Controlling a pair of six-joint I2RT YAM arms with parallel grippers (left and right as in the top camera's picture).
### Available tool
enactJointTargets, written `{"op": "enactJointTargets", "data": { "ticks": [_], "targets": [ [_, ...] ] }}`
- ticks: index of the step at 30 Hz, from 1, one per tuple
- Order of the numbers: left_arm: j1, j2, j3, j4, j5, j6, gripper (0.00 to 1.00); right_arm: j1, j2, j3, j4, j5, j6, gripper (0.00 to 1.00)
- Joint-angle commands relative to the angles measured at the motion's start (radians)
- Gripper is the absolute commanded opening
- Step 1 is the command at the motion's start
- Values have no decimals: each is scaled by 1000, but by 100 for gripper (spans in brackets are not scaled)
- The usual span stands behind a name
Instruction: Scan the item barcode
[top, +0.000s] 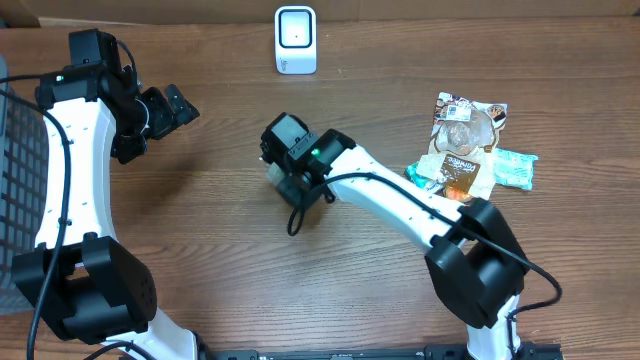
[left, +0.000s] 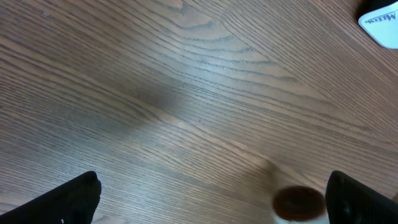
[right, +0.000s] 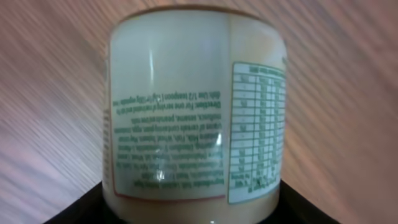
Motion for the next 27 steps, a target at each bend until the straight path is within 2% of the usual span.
{"op": "enactJointTargets", "data": {
  "ticks": [1, 4, 10, 17, 19, 21, 27],
  "targets": [
    [-7, -3, 10, 0, -6, 7, 100, 18, -44, 24, -131, 185, -320, 60],
    [-7, -3, 10, 0, -6, 7, 100, 19, -44, 24, -228, 208, -454, 61],
    [-7, -3, 10, 0, -6, 7, 100, 19, -44, 24, -335, 313, -509, 61],
    [-7, -3, 10, 0, -6, 7, 99, 18, -39, -1, -345, 302, -550, 56],
    [-7, -3, 10, 0, -6, 7, 100, 17, -34, -16, -348, 307, -597, 50],
    [-7, -3, 10, 0, -6, 7, 99, 17, -27, -39, -349, 356, -645, 47],
    [-7, -3, 10, 0, -6, 7, 100, 18, -25, -98, -279, 539, -704, 48]
  ]
}}
